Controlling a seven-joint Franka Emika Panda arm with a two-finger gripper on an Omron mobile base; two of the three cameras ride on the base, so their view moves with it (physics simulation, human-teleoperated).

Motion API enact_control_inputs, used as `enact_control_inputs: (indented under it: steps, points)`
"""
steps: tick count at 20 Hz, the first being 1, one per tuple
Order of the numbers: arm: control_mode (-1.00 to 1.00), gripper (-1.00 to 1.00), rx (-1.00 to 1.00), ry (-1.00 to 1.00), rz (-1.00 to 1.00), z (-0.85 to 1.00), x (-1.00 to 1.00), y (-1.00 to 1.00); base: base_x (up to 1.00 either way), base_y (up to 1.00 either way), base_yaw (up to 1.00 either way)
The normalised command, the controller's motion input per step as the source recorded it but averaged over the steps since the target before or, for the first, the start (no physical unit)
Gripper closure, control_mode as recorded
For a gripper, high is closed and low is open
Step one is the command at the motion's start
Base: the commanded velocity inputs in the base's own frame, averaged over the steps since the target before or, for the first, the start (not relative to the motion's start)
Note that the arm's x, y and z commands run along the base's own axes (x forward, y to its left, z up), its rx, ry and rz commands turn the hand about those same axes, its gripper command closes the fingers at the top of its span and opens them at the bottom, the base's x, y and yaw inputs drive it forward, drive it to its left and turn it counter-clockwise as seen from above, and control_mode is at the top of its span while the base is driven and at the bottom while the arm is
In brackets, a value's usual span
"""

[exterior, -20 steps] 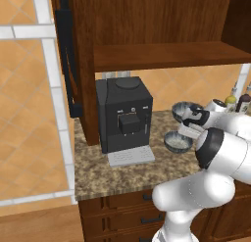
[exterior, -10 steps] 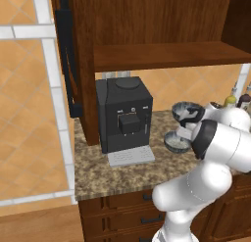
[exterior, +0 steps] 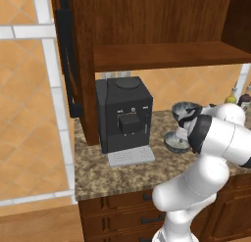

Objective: Pick up the bowls on the counter and stack them on top of one another in the open cabinet. Place the smaller bowl on top of the larger bowl.

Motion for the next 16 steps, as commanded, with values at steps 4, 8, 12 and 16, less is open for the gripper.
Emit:
enact_control_inputs:
  steps: [4,8,12,16]
  points:
    - [-1.0,1.0,0.0,0.0,0.0,-0.09,0.02,0.07,0.0,0.0,0.0]
    - [-1.0,1.0,0.0,0.0,0.0,-0.01,0.0,0.12,0.0,0.0,0.0]
    - [-1.0,1.0,0.0,0.0,0.0,-0.01,0.0,0.06,0.0,0.0,0.0]
    - [-1.0,1.0,0.0,0.0,-0.01,0.2,-0.23,0.0,0.0,0.0,0.0]
